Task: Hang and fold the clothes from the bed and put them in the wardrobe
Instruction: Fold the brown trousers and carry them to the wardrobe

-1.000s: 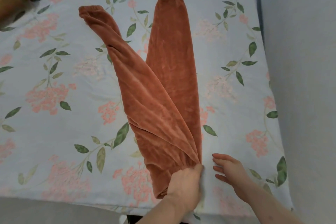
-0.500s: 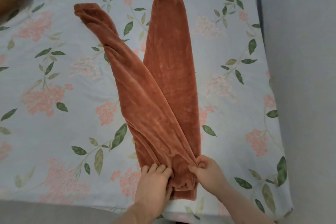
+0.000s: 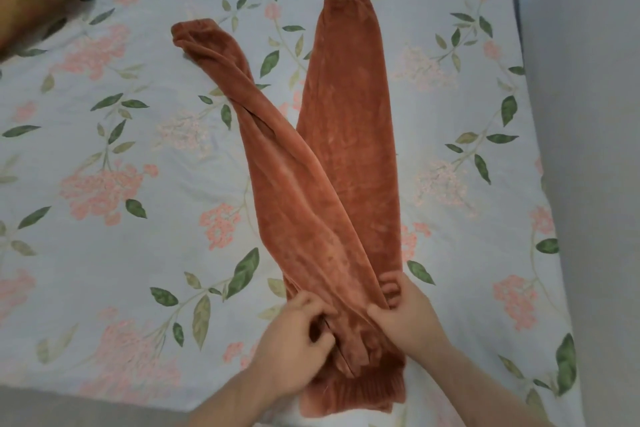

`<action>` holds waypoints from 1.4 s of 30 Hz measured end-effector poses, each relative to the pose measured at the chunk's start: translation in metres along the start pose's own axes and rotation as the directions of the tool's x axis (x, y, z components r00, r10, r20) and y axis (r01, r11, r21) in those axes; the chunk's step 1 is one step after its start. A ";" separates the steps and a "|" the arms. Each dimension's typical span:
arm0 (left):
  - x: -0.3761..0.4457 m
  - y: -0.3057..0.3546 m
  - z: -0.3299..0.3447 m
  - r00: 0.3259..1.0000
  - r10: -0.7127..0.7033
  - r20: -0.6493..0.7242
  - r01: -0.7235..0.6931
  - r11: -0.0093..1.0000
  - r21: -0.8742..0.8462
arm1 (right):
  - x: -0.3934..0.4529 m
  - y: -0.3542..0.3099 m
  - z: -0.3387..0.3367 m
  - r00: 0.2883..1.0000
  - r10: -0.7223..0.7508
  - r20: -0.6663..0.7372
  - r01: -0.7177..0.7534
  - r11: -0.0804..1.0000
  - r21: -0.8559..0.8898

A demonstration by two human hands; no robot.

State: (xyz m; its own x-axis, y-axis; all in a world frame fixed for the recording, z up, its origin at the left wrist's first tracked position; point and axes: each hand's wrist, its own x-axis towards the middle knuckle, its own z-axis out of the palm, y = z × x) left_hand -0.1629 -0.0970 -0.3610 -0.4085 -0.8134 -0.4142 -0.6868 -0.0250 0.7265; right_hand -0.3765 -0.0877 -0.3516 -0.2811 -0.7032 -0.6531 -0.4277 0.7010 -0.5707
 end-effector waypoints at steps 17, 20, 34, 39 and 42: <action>0.068 -0.031 -0.071 0.999 -0.037 -0.019 0.040 0.960 0.278 | 0.071 -0.081 0.018 0.885 -0.268 -0.381 0.328 0.939 0.101; 0.075 -0.029 -0.073 0.999 0.042 0.035 -0.051 0.949 0.312 | 0.076 -0.071 0.009 0.837 -0.197 -0.511 0.301 0.945 0.130; 0.223 -0.068 -0.195 0.870 -0.363 -0.333 0.466 0.827 0.315 | 0.117 -0.044 0.011 0.982 0.097 -0.165 -0.120 0.983 -0.137; 0.282 -0.080 -0.201 0.769 -0.588 -0.252 0.639 0.720 0.271 | 0.124 -0.085 0.007 0.937 -0.132 -0.323 0.080 0.982 -0.169; 0.302 -0.084 -0.194 0.739 -0.624 -0.252 0.672 0.709 0.215 | 0.150 -0.134 0.012 0.861 -0.345 -0.374 0.296 0.937 -0.185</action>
State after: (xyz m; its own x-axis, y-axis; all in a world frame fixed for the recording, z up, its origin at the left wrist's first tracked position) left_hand -0.1118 -0.4528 -0.4406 0.2782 -0.7323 -0.6216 -0.8904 -0.4393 0.1190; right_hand -0.3509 -0.2857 -0.3790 -0.4159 -0.8916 -0.1789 -0.6425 0.4273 -0.6361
